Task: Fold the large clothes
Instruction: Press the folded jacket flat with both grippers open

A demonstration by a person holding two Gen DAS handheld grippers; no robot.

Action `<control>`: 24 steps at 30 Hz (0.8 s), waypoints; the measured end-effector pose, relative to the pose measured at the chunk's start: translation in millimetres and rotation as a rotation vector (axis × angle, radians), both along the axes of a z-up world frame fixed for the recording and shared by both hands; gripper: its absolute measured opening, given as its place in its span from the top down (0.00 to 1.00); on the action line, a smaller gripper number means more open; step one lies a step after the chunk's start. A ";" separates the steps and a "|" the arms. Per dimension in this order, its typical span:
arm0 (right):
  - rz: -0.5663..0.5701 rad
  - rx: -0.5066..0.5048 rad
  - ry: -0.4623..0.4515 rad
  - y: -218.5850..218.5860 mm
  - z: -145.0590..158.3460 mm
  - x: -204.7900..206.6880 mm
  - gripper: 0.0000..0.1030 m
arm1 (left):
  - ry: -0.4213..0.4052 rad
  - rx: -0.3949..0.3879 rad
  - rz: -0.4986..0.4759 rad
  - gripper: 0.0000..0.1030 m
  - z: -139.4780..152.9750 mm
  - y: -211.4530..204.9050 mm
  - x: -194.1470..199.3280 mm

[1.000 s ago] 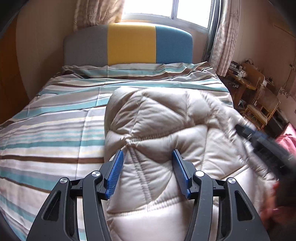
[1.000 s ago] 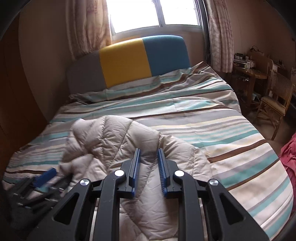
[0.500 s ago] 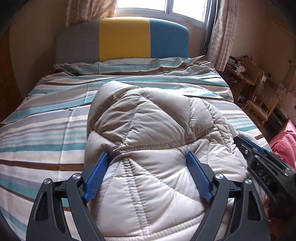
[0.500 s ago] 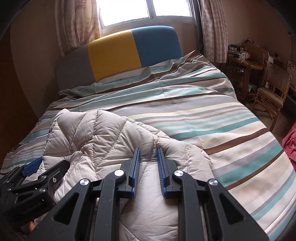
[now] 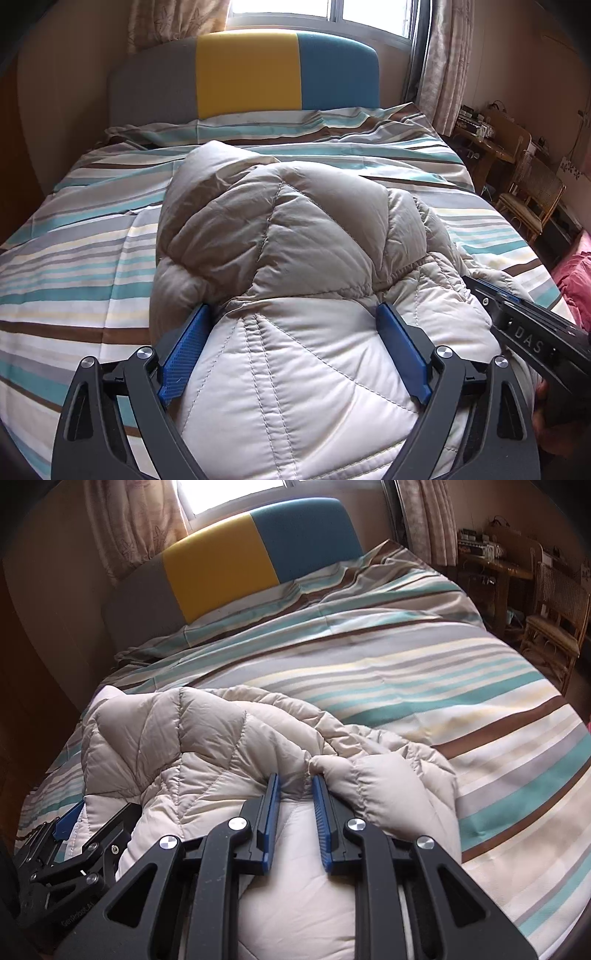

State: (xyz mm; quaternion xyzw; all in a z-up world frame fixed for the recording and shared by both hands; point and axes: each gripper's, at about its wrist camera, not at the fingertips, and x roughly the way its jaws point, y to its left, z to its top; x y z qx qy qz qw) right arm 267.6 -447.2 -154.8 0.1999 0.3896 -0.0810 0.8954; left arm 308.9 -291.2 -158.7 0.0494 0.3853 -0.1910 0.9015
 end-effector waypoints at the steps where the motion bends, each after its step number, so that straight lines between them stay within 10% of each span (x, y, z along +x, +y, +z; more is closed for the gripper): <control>1: 0.004 0.001 -0.005 -0.4 -3.1 1.9 0.84 | -0.001 -0.001 0.005 0.13 -1.7 -0.4 1.2; 16: 0.055 0.024 -0.058 -15.3 44.6 -2.0 0.73 | 0.027 -0.029 0.074 0.13 48.7 2.7 14.9; 24: -0.021 -0.041 0.018 -34.6 11.1 20.0 0.77 | 0.014 0.178 0.006 0.07 28.3 -51.8 52.0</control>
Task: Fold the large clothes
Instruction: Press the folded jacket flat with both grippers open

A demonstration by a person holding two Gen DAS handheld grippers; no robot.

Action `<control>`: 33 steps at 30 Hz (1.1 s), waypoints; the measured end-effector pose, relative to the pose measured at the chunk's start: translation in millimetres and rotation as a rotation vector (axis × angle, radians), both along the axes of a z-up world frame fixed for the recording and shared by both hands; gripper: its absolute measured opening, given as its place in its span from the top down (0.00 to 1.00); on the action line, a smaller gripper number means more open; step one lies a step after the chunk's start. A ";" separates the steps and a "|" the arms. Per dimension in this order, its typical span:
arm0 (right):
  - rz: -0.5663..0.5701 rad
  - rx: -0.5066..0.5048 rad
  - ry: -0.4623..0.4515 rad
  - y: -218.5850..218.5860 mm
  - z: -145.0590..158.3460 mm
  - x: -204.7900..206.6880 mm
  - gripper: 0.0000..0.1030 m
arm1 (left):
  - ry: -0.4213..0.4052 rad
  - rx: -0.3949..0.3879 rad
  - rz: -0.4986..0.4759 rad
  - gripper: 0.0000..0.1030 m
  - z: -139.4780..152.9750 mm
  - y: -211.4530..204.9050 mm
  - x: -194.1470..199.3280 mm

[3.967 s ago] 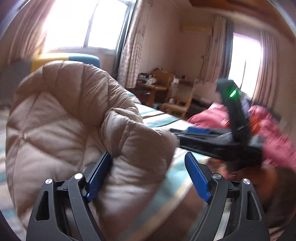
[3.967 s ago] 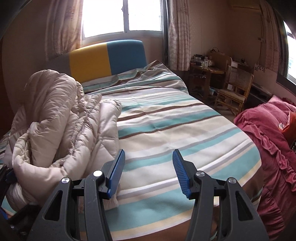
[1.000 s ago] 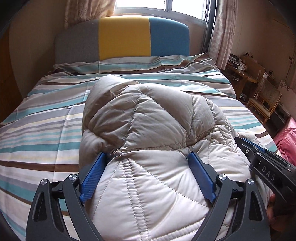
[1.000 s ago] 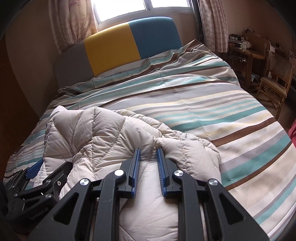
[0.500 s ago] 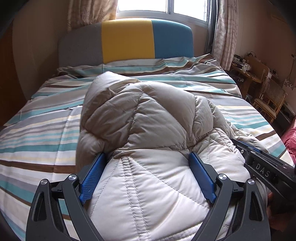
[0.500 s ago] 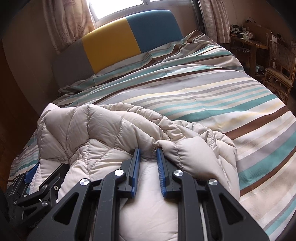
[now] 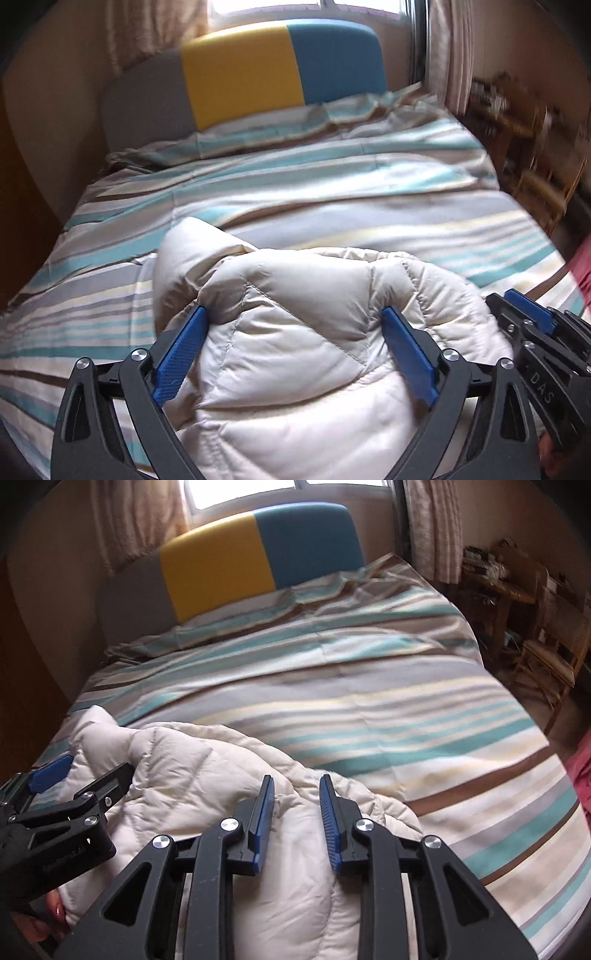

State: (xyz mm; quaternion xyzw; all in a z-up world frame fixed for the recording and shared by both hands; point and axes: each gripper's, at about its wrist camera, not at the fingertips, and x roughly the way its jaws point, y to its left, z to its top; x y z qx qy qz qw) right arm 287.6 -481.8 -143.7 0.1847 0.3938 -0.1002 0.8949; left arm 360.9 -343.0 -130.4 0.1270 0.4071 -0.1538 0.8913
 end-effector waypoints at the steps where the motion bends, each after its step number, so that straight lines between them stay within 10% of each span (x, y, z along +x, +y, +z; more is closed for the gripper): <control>1: -0.019 0.029 -0.006 -5.9 -6.1 -1.1 0.78 | -0.006 0.004 -0.004 0.05 -6.0 -2.9 1.8; 13: -0.092 -0.034 -0.001 -2.3 -31.2 10.5 0.78 | -0.087 0.002 0.001 0.03 -35.7 -8.7 4.7; 21: -0.099 -0.042 -0.024 -4.0 -30.8 6.5 0.77 | -0.069 -0.063 0.005 0.03 -9.1 15.0 -60.9; 33: -0.155 -0.154 -0.159 18.3 -8.0 -64.8 0.61 | -0.216 -0.116 -0.032 0.03 -32.8 20.3 -76.7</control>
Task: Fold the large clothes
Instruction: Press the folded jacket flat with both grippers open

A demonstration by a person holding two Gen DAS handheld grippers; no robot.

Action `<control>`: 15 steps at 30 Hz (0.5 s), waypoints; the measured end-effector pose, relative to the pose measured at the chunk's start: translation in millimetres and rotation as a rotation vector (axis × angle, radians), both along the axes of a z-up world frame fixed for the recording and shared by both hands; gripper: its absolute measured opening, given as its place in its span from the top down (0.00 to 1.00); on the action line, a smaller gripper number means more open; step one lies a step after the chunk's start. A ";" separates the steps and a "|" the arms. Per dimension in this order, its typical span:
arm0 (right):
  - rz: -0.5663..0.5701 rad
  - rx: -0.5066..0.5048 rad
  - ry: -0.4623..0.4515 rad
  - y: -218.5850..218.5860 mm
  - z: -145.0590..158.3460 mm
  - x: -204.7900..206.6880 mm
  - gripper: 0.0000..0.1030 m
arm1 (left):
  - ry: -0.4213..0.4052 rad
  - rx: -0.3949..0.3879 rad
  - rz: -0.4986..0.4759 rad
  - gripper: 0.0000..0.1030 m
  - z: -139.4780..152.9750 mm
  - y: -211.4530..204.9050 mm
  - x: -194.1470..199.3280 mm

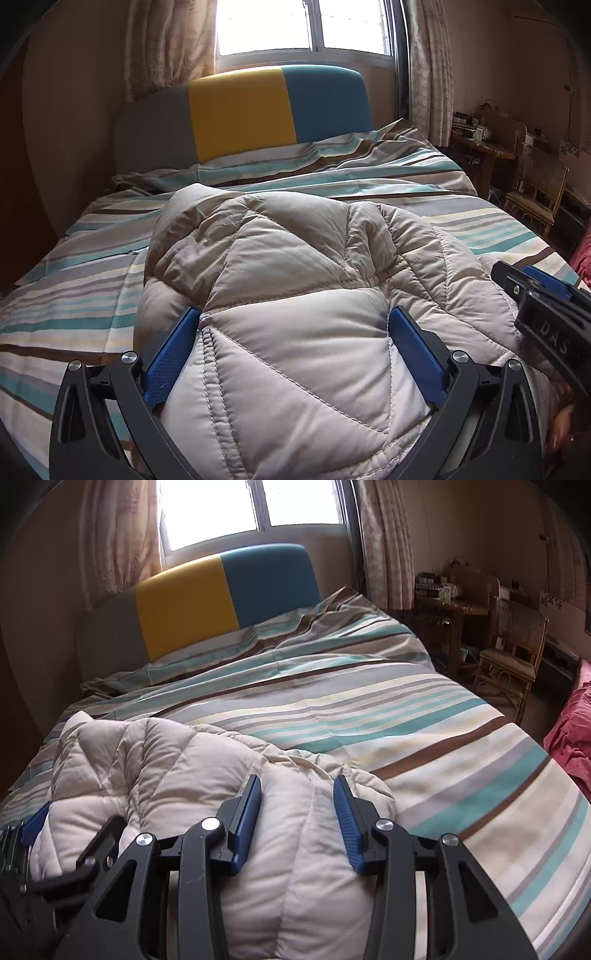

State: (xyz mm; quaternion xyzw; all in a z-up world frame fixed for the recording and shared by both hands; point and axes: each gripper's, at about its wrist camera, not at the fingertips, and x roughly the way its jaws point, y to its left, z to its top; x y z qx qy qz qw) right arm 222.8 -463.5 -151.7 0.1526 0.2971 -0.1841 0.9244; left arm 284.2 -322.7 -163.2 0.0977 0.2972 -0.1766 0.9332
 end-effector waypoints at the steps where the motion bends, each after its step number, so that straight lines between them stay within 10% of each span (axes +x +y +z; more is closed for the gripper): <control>1: -0.001 0.005 0.013 -0.4 -2.4 4.0 0.61 | -0.003 0.000 0.000 0.03 -0.6 0.5 -0.9; 15: 0.019 -0.007 0.043 -2.7 -4.1 7.4 0.44 | 0.038 -0.053 -0.027 0.03 12.2 34.8 -24.8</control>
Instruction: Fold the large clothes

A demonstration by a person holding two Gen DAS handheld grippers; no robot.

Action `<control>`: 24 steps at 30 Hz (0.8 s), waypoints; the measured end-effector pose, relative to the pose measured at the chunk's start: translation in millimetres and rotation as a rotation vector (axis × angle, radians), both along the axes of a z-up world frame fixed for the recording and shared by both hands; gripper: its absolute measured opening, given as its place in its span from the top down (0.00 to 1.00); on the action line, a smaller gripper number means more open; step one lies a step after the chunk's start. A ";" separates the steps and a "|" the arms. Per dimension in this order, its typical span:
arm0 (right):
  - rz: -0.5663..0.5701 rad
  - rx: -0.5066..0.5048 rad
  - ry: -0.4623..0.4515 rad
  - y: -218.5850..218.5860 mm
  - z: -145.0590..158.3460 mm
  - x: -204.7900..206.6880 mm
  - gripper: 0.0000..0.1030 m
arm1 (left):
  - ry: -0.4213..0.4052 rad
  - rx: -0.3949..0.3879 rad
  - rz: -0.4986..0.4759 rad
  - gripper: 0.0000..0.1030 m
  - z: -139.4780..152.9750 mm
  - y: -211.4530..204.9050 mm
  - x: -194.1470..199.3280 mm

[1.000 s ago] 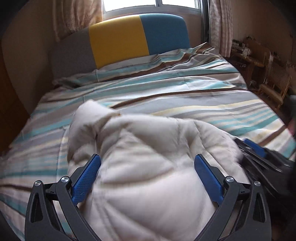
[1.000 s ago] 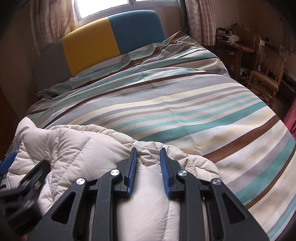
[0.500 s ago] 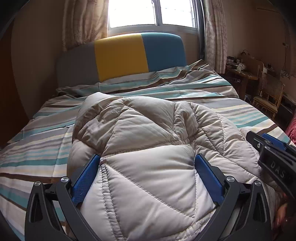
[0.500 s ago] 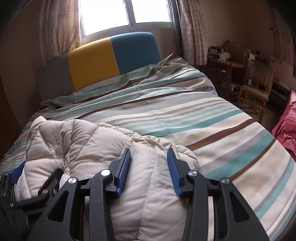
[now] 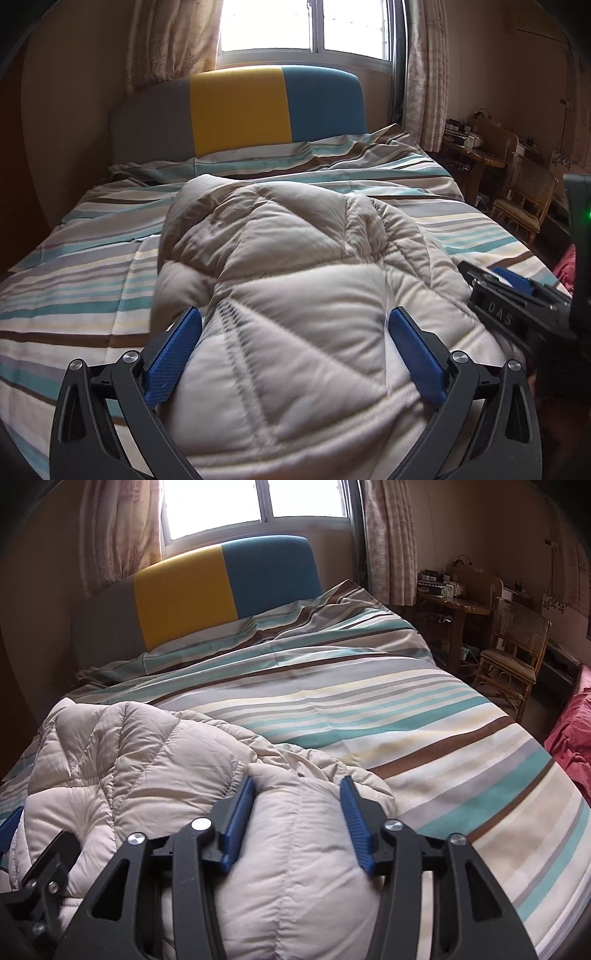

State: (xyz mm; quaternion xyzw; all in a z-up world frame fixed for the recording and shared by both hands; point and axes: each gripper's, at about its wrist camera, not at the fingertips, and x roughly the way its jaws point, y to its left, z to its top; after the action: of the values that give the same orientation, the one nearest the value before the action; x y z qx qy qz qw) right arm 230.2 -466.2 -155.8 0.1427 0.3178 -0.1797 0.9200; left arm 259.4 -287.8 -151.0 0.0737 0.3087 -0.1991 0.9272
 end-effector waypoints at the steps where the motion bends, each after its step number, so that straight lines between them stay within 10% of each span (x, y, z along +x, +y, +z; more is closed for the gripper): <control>1: 0.009 0.004 -0.011 0.6 3.0 -6.2 0.45 | -0.002 0.003 0.000 0.03 1.6 4.6 -3.4; 7: 0.027 -0.038 -0.033 13.9 6.0 -45.4 0.44 | -0.043 -0.006 0.043 0.03 4.7 40.5 -24.2; 24: -0.002 0.064 0.057 21.5 18.1 -69.5 0.36 | 0.246 -0.201 0.043 0.03 -8.3 85.1 -16.2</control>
State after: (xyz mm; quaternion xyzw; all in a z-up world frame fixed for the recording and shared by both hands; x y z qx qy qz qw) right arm 160.7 -444.6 -137.7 0.1673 0.3493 -0.1744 0.9053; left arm 243.2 -202.7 -159.2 -0.0511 0.3999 -0.2167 0.8891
